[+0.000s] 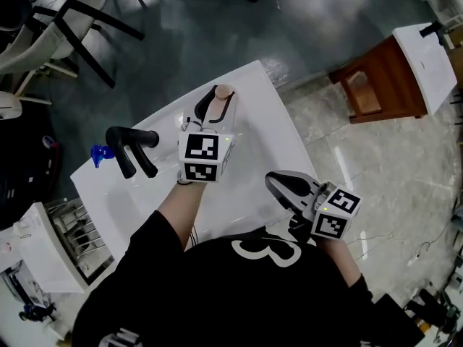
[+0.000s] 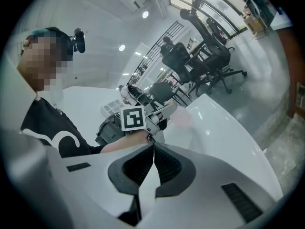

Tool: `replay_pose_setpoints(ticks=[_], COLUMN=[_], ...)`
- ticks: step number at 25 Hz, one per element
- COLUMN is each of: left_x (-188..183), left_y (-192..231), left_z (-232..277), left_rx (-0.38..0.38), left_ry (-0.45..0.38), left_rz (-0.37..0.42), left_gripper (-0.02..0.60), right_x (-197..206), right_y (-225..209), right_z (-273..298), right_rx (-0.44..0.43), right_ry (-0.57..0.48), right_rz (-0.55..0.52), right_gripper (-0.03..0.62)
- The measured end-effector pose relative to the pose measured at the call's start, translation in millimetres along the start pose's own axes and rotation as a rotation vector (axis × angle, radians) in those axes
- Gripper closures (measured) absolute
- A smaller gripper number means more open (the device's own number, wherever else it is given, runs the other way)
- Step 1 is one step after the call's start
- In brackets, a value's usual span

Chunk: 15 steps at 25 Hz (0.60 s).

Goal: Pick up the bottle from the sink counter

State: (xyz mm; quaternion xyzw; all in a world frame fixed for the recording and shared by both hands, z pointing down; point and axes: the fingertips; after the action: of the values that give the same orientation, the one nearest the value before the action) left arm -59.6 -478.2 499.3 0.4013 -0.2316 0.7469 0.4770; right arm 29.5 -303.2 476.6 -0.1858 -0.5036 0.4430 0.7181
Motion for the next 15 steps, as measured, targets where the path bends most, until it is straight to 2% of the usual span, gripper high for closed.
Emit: replay_pose_setpoints(ticks=[15], left_x=[1.3], left_y=[-1.7], left_z=[-0.5], left_rx=[0.031], left_ry=[0.013], left_rz=[0.031], left_gripper=[0.439], right_x=[0.7], right_y=[-0.8], right_z=[-0.4], right_rx=[0.005], right_ry=[-0.035], right_rz=[0.033], right_gripper=[0.58])
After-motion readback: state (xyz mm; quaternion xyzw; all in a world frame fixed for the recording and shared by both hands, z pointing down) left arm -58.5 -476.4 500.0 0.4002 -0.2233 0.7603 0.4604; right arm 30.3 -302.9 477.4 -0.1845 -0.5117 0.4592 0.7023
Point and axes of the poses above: the fingertips, and each gripper's own axes: z forward along the fingers, y to its left, x out of its underside, and after that the axes turned 14 degrees about y, right-handed
